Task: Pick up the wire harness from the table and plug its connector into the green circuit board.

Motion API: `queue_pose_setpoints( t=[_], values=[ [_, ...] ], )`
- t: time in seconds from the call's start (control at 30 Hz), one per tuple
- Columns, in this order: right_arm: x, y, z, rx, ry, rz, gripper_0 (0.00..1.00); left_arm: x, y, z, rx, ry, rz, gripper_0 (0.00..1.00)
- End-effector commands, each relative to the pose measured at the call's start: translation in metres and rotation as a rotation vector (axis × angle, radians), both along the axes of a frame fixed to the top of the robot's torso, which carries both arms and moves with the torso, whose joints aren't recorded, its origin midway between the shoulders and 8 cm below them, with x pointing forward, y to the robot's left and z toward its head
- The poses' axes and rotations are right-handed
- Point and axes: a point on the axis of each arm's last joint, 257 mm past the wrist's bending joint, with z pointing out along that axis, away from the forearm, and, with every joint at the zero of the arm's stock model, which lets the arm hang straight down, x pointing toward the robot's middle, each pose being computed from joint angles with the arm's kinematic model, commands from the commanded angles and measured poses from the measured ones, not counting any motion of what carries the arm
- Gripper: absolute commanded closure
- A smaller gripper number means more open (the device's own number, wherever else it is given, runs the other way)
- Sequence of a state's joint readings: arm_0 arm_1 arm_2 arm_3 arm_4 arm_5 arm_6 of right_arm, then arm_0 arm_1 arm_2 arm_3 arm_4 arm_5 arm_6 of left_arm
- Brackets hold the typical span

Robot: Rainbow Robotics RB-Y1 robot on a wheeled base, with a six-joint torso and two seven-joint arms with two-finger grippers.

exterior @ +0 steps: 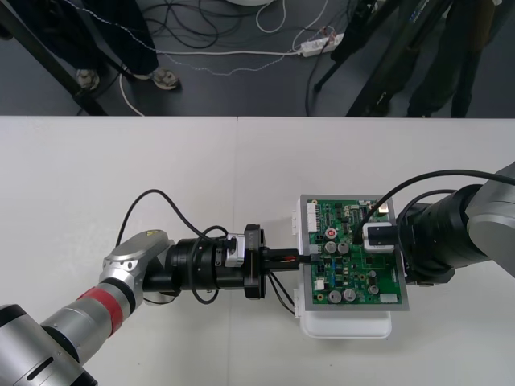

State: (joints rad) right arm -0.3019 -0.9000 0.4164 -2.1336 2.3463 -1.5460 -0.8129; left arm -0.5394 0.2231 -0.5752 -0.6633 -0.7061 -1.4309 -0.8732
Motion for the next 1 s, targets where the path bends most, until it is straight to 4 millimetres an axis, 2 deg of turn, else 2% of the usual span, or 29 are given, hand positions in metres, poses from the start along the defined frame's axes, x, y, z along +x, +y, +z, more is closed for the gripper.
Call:
queue_pose_setpoints(
  t=[0.03,1.0],
  values=[
    [0.005,0.017,0.012,0.003,-0.040,0.091,0.00,-0.002,-0.036,0.020,-0.027,0.040,-0.048,1.00],
    [0.005,0.018,0.012,0.005,-0.038,0.092,0.00,-0.001,-0.044,0.038,-0.061,-0.038,-0.047,1.00]
  ],
)
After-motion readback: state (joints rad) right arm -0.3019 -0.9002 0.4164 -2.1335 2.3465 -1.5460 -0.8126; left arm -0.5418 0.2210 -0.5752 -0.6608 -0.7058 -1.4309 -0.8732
